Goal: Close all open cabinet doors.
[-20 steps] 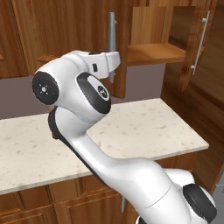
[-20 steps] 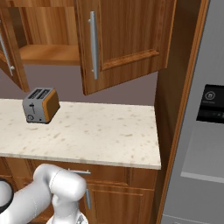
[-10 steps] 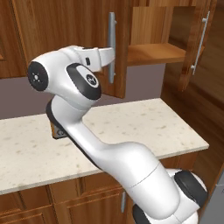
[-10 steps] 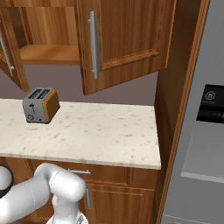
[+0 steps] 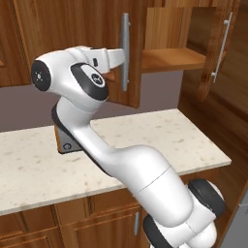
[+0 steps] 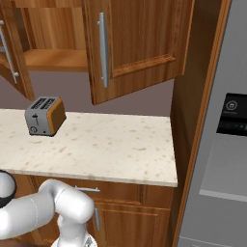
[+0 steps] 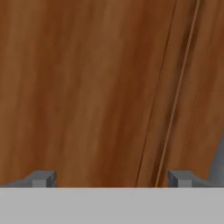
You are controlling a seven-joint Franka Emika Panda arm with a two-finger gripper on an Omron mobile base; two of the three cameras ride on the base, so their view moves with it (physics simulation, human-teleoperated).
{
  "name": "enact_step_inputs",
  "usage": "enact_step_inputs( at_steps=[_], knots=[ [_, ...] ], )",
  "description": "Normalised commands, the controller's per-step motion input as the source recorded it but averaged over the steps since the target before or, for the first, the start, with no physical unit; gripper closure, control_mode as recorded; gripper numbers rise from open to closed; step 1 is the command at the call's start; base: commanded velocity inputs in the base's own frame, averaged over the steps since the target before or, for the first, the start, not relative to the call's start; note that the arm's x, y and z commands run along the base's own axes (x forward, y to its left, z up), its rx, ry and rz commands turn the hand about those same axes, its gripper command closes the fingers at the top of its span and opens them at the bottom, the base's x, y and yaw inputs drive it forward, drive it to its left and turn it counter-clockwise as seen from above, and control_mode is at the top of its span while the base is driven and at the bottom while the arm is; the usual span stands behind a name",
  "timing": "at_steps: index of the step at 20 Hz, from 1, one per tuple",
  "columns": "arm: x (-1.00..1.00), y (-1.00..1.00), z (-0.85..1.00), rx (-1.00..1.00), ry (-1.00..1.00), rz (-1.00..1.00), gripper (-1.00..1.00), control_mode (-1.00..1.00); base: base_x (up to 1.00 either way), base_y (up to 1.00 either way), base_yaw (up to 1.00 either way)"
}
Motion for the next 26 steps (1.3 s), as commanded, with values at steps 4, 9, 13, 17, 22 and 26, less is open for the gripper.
enact_step_inputs(
  at_steps=[4,9,13,17,22,26],
  knots=[
    [0.19,-0.01,0.0,0.0,0.0,0.0,-1.0,-1.0,0.0,0.0,0.0],
    [0.23,-0.03,0.0,0.0,0.0,0.0,-1.0,-1.0,0.0,0.0,0.0],
    [0.23,-0.21,-0.07,0.0,0.0,0.0,-1.0,-1.0,0.0,0.0,0.0],
    [0.33,-0.33,-0.09,0.0,0.0,0.0,-1.0,-1.0,0.0,0.0,0.0],
    [0.43,-0.47,-0.05,0.0,0.0,0.0,-1.0,-1.0,0.0,0.0,0.0],
    [0.54,-0.55,-0.05,0.0,0.0,0.0,-1.0,-1.0,0.0,0.0,0.0]
  ],
)
